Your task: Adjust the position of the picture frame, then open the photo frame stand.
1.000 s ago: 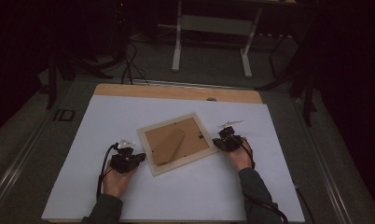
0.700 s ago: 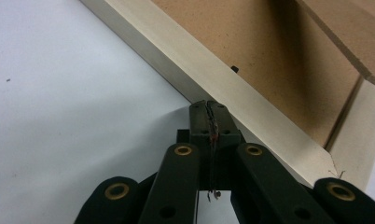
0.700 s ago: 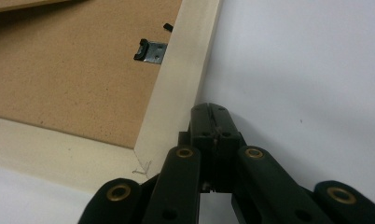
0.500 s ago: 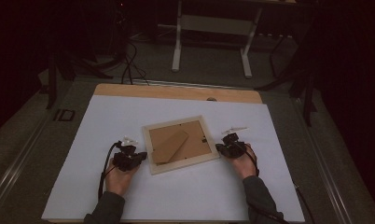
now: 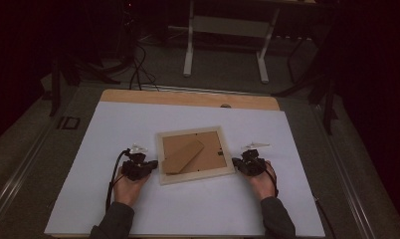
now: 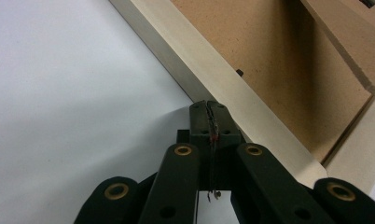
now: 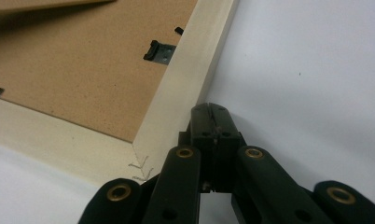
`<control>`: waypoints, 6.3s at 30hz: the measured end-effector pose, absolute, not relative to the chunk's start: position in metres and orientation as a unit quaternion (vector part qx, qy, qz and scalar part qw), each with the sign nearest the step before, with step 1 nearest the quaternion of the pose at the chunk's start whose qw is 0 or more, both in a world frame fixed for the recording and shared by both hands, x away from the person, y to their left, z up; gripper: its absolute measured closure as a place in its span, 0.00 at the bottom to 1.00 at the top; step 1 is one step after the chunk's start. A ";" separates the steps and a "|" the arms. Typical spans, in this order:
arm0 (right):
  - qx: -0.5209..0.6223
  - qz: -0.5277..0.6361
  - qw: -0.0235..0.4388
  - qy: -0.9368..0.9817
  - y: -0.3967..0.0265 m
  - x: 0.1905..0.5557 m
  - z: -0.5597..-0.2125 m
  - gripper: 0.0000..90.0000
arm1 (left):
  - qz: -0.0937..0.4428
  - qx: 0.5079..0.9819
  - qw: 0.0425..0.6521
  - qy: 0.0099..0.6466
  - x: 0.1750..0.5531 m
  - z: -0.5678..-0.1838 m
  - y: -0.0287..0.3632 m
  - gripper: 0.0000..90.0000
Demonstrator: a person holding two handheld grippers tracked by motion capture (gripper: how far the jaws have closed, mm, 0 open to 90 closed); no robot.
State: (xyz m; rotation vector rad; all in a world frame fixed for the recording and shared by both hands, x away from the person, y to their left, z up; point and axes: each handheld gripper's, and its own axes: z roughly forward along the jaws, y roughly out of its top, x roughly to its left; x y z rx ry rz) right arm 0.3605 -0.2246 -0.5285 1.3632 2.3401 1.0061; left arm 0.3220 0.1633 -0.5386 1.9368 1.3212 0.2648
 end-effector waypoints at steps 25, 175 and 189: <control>0.475 0.349 0.122 0.798 -0.228 0.347 -0.529 1.00 | 0.097 0.754 0.393 0.517 0.337 -0.540 0.164 1.00; 0.462 0.386 0.161 0.782 -0.243 0.343 -0.512 0.68 | 0.045 0.777 0.444 0.444 0.370 -0.479 0.129 0.54; 0.462 0.386 0.160 0.783 -0.243 0.343 -0.512 0.68 | 0.009 0.785 0.440 0.437 0.383 -0.488 0.123 0.53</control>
